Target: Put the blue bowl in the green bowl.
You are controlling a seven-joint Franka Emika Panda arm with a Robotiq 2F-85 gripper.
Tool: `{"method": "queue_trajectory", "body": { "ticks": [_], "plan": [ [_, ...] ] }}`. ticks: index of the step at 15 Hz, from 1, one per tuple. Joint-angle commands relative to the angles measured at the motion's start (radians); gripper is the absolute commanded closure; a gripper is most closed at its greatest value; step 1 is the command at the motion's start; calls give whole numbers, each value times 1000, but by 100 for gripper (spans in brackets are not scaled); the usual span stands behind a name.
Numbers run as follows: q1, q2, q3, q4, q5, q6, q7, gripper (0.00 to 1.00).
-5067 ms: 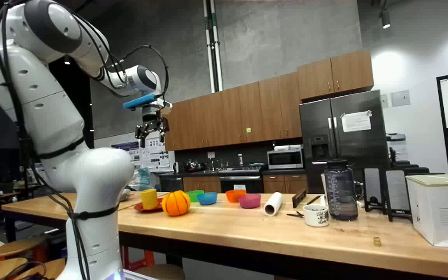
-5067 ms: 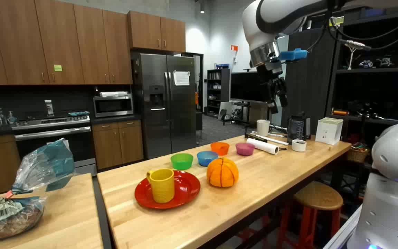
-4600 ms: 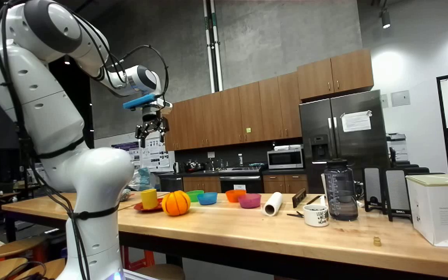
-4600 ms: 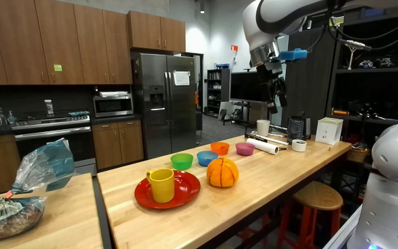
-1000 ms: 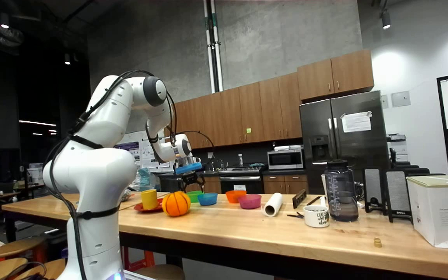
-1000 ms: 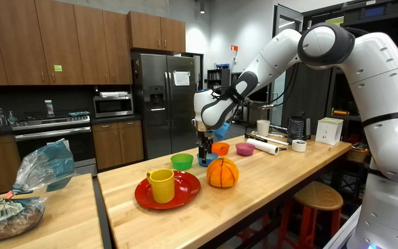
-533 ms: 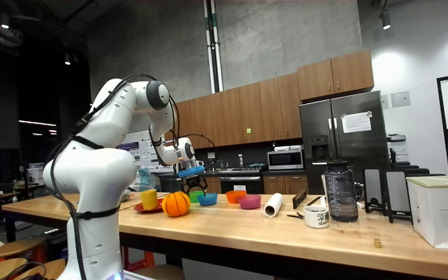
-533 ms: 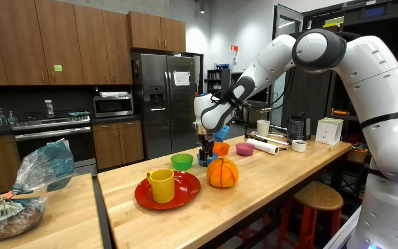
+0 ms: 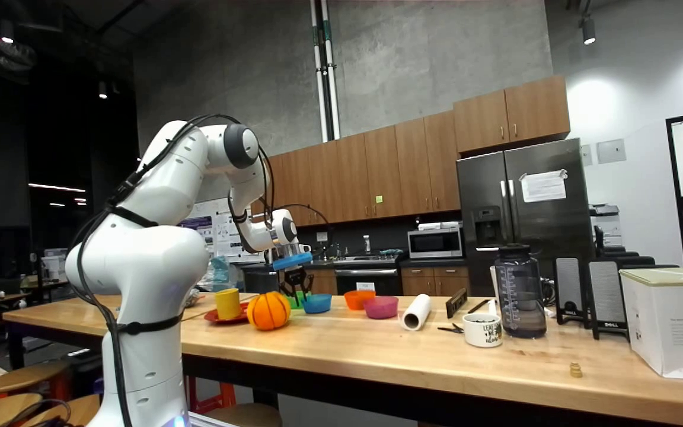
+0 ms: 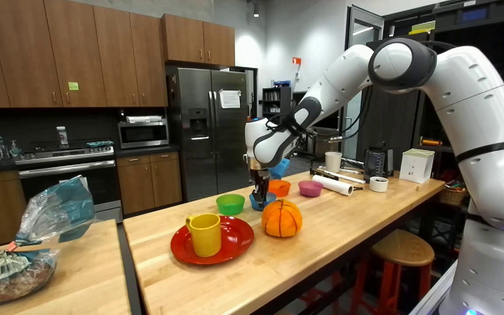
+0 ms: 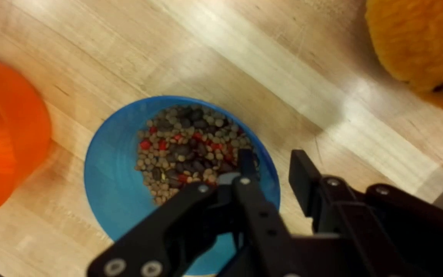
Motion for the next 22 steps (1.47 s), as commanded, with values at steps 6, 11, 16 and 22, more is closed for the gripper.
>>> {"method": "queue_trajectory", "body": {
  "ticks": [6, 11, 16, 22],
  "plan": [
    [17, -33, -1, 39, -7, -13, 7, 99],
    [31, -41, 3, 76, -10, -18, 13, 99],
    [55, -41, 21, 119, -9, -34, 2, 99],
    [95, -17, 46, 172, -14, -67, -10, 99]
  ]
}}
